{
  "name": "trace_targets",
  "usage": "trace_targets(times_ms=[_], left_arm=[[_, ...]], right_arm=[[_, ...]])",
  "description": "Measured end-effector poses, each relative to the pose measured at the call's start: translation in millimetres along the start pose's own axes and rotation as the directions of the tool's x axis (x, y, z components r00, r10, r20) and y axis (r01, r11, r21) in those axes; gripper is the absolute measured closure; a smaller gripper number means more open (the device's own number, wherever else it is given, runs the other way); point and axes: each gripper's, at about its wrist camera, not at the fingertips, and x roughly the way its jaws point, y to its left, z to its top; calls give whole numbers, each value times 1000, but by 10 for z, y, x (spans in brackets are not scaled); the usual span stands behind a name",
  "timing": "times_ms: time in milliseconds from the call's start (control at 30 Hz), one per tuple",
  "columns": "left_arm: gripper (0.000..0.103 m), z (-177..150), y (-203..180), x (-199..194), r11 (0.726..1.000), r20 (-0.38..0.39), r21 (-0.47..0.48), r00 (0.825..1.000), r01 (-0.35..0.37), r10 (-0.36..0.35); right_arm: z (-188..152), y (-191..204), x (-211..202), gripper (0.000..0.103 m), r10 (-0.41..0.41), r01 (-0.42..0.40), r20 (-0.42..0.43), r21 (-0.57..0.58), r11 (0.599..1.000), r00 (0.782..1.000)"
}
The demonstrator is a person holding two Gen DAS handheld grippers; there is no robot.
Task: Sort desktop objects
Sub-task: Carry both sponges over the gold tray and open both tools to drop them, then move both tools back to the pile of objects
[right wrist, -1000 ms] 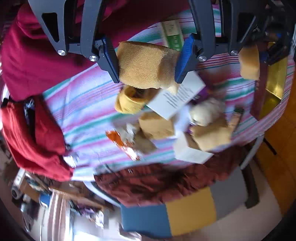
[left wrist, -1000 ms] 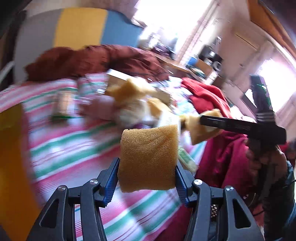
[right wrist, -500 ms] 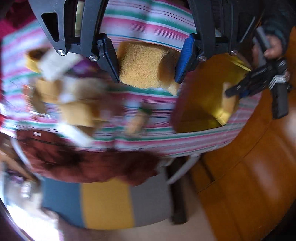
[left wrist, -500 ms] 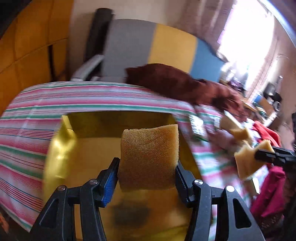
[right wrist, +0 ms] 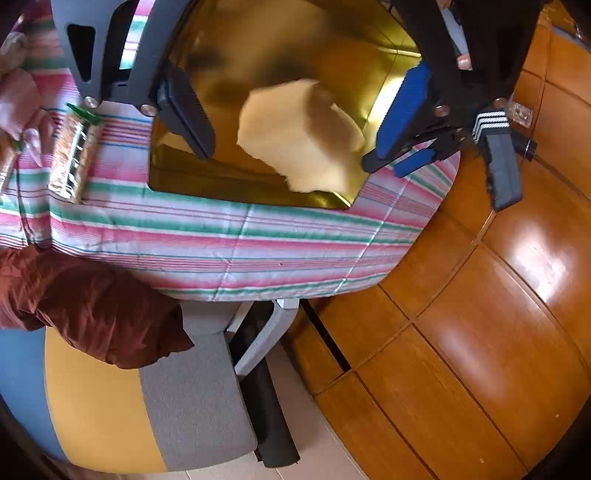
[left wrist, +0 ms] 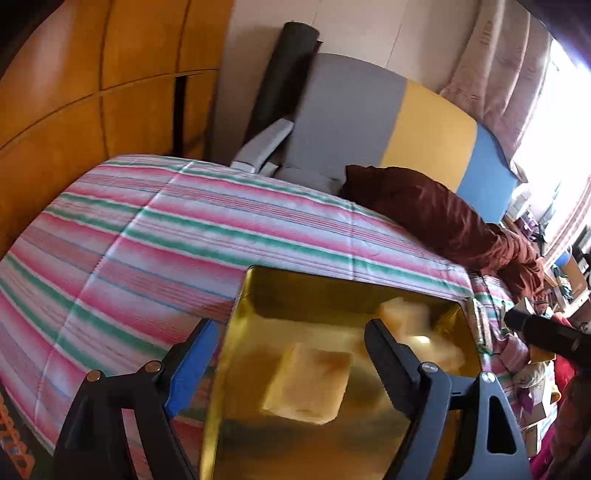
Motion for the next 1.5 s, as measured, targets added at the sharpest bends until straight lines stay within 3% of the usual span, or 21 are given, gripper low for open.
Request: trace_targets(times_ms=[300, 633, 833, 1033, 1200, 1367, 1500], left_arm=[[23, -371, -87, -267, 999, 20, 28, 1000, -22, 22], [26, -642, -334, -460, 997, 10, 6, 997, 75, -75], [26, -752, -622, -577, 983, -5, 42, 984, 179, -178], [26, -848, -1070, -642, 956, -41, 145, 967, 256, -252], [25, -972, -1499, -648, 914, -105, 235, 943, 331, -315], [26, -1142, -1928, -600, 864, -182, 301, 913, 404, -364], [26, -1260, -2204, -568, 827, -234, 341, 892, 448, -387]], right_arm=[[-506, -49, 149, 14, -81, 66, -127, -116, 991, 989], [-847, -108, -293, 13, -134, 122, -80, -135, 983, 988], [-1020, -224, -642, 8, -180, 173, -41, -121, 977, 983], [-1154, -473, -1000, 8, -232, 229, -25, -81, 970, 972], [-1206, -783, -1403, 8, -292, 291, -21, -40, 956, 956], [-1245, -1302, -1921, 8, -368, 367, -3, 98, 925, 930], [-1367, -1745, -2342, 8, -430, 415, 9, 245, 876, 903]])
